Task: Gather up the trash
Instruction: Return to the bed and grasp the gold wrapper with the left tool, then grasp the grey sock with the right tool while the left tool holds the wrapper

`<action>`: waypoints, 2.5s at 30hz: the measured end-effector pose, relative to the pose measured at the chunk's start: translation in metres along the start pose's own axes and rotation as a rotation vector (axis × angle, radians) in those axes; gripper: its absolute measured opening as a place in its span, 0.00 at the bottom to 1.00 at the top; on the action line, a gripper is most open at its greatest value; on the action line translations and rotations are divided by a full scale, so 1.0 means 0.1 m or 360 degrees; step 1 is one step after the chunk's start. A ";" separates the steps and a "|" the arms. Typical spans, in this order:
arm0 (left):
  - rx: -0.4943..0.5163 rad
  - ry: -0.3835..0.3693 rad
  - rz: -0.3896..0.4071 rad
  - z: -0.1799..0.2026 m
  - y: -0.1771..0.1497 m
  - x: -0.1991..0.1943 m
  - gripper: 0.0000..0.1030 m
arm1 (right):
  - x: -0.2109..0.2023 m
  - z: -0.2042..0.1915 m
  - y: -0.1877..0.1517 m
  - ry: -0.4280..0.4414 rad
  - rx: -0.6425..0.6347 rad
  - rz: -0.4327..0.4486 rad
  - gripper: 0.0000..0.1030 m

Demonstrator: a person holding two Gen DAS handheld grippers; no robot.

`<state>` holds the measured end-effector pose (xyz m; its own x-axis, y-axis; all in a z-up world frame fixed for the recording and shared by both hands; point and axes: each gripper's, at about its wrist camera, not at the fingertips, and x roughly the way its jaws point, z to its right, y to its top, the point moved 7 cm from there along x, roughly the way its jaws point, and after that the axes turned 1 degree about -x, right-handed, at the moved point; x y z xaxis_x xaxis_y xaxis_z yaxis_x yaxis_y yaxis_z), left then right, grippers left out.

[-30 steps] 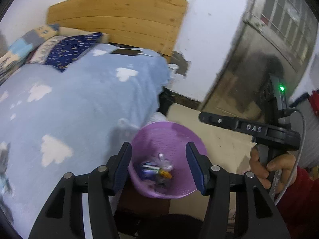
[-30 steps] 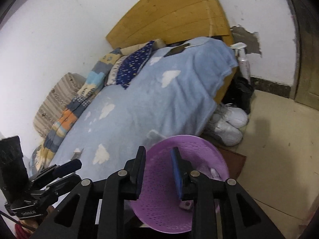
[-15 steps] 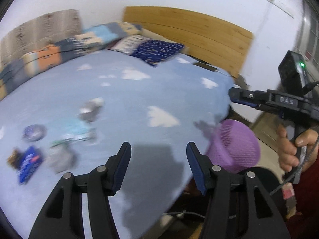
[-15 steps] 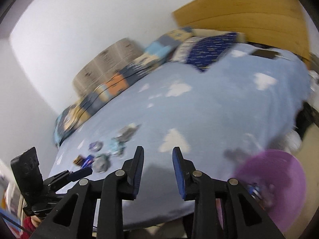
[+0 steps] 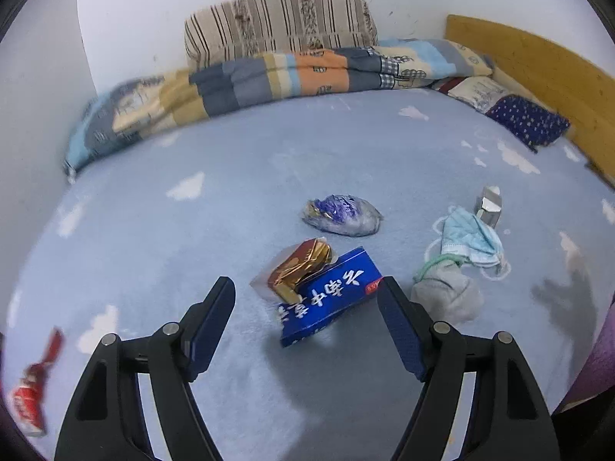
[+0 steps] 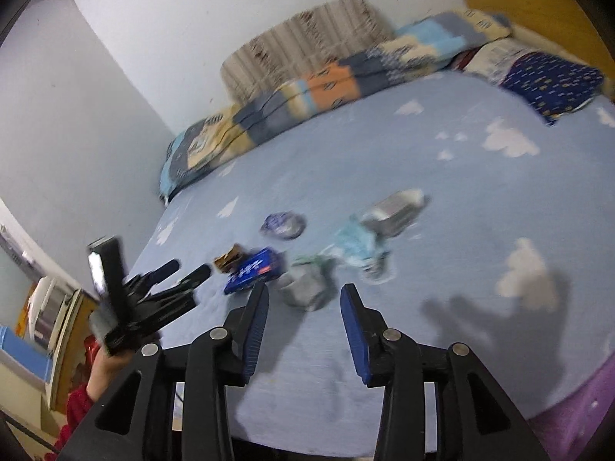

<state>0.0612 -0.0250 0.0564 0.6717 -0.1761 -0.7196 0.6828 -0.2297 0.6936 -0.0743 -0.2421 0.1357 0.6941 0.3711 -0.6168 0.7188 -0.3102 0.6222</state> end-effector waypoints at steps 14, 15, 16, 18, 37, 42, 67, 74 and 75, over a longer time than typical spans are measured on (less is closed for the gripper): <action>-0.0085 0.0140 -0.0123 -0.30 0.03 0.72 0.30 | 0.60 -0.05 -0.28 0.0033 -0.0072 -0.0191 0.40; -0.0099 0.0137 -0.0125 -0.33 0.04 0.71 0.26 | 0.65 -0.06 -0.27 0.0031 -0.0081 -0.0203 0.40; -0.0122 0.0130 -0.0121 -0.36 0.04 0.68 0.26 | 0.72 -0.08 -0.27 0.0026 -0.0092 -0.0220 0.40; -0.0180 0.0093 -0.0087 -0.43 0.08 0.60 0.24 | 0.86 -0.11 -0.26 0.0015 -0.0111 -0.0258 0.42; -0.0197 -0.0150 0.0227 -0.07 0.36 -0.38 0.22 | 1.90 -0.13 -0.22 -0.0011 -0.0103 -0.0397 0.03; -0.0205 -0.0181 0.0273 0.08 0.34 -0.58 0.22 | 1.46 -0.15 -0.07 -0.0015 -0.0114 -0.0223 0.02; -0.0049 -0.0287 0.0229 0.61 -0.01 -0.78 0.23 | 1.07 0.57 -0.36 -0.0196 -0.0116 -0.0472 0.51; -0.0028 -0.0283 0.0210 0.64 -0.04 -0.75 0.23 | 1.34 0.49 -0.66 -0.0180 -0.0072 -0.0647 0.17; -0.0026 -0.0280 0.0206 0.64 -0.04 -0.74 0.22 | 1.34 0.46 -0.65 -0.0174 -0.0085 -0.0646 0.11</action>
<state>-0.0095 -0.0721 0.1044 0.6946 -0.3676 -0.6183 0.5996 -0.1790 0.7800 -0.0261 -0.2123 -0.0094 0.3571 0.3577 -0.8629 0.9337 -0.1108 0.3405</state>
